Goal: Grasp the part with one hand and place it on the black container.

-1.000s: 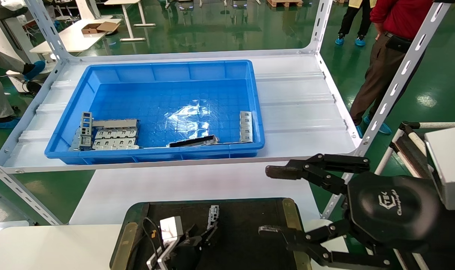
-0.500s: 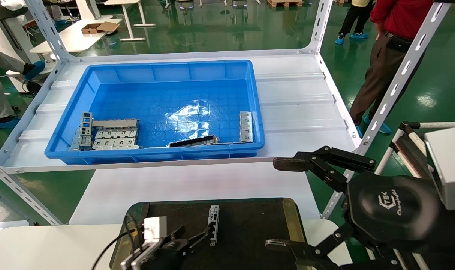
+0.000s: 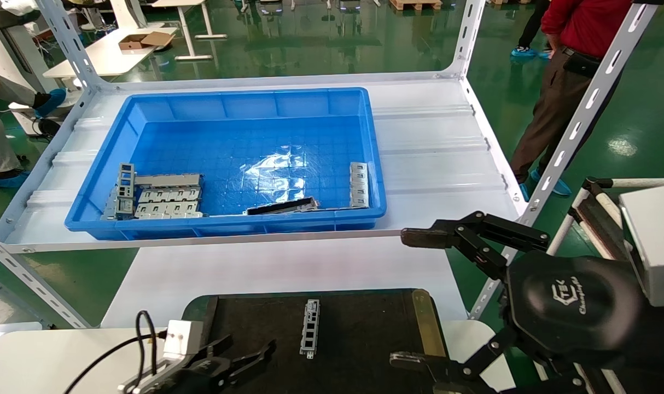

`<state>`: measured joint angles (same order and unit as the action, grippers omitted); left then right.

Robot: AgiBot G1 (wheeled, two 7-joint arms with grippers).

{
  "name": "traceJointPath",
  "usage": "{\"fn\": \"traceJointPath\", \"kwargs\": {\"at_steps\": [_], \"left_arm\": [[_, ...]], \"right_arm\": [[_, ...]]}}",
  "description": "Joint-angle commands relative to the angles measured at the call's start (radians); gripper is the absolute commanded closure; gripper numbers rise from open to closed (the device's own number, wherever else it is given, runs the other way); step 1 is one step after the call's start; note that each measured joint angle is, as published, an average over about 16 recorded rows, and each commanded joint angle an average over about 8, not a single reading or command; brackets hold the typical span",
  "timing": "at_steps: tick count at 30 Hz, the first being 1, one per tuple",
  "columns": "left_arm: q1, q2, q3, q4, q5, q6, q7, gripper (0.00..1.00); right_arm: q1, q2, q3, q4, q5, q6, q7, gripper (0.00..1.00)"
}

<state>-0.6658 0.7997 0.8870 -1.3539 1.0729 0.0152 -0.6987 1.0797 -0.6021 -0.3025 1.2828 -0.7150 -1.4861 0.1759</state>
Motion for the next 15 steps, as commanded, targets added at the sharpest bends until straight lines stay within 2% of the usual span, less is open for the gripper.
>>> {"fn": "traceJointPath", "kwargs": {"at_steps": [1, 7, 15], "left_arm": [[0.005, -0.023, -0.020, -0.002, 0.013, 0.034, 0.007, 0.00], [0.038, -0.065, -0.118, -0.001, 0.018, 0.147, 0.092, 0.00], [0.093, -0.080, -0.269, 0.006, -0.046, 0.278, 0.238, 0.00]], "right_arm": [[0.000, 0.000, 0.000, 0.000, 0.000, 0.000, 0.000, 0.00], [0.000, 0.000, 0.000, 0.000, 0.000, 0.000, 0.000, 0.00], [0.000, 0.000, -0.001, 0.000, 0.001, 0.000, 0.000, 0.00]]}}
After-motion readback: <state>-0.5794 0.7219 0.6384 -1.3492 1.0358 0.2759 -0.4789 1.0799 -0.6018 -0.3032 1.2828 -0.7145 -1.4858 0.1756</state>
